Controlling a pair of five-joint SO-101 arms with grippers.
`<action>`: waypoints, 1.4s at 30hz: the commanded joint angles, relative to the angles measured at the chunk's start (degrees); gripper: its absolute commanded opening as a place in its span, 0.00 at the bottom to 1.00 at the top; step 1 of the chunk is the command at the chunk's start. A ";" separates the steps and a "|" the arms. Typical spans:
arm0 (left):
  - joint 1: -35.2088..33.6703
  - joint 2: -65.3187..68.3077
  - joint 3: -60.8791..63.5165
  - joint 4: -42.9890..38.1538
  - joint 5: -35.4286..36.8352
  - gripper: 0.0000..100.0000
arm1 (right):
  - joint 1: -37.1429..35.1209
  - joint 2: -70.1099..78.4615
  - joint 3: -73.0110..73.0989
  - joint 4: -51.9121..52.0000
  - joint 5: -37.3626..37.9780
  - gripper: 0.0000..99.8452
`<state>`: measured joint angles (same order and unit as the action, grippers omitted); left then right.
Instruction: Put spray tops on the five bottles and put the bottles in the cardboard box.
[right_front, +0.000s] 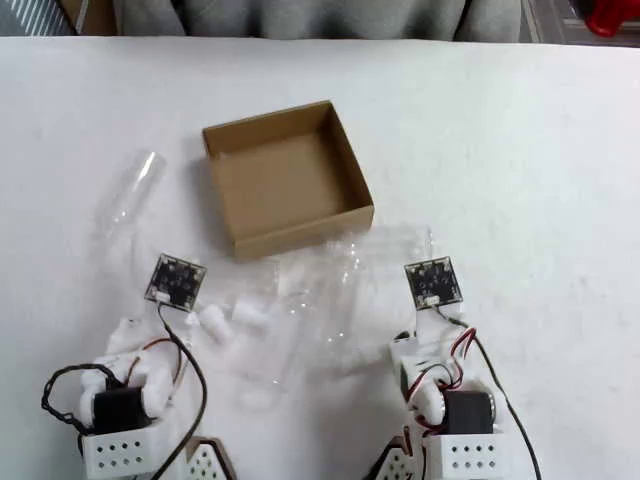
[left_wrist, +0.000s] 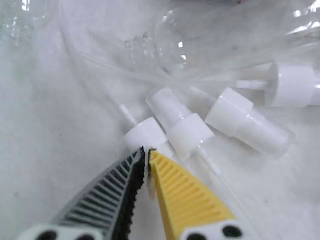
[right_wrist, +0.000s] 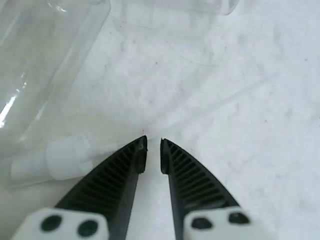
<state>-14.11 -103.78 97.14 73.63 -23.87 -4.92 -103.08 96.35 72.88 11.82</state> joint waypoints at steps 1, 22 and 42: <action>0.57 -0.66 -0.18 0.18 -0.35 0.02 | 0.13 -0.13 0.53 -0.13 -0.44 0.02; 0.48 -0.66 -0.18 0.18 -0.35 0.02 | 0.13 -0.13 0.53 -0.13 -0.44 0.02; 0.57 -0.66 -0.18 0.18 -0.35 0.02 | -1.89 -0.13 0.53 -0.13 -0.18 0.02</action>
<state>-14.11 -103.78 97.14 73.63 -23.87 -6.42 -102.99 96.35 72.88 11.82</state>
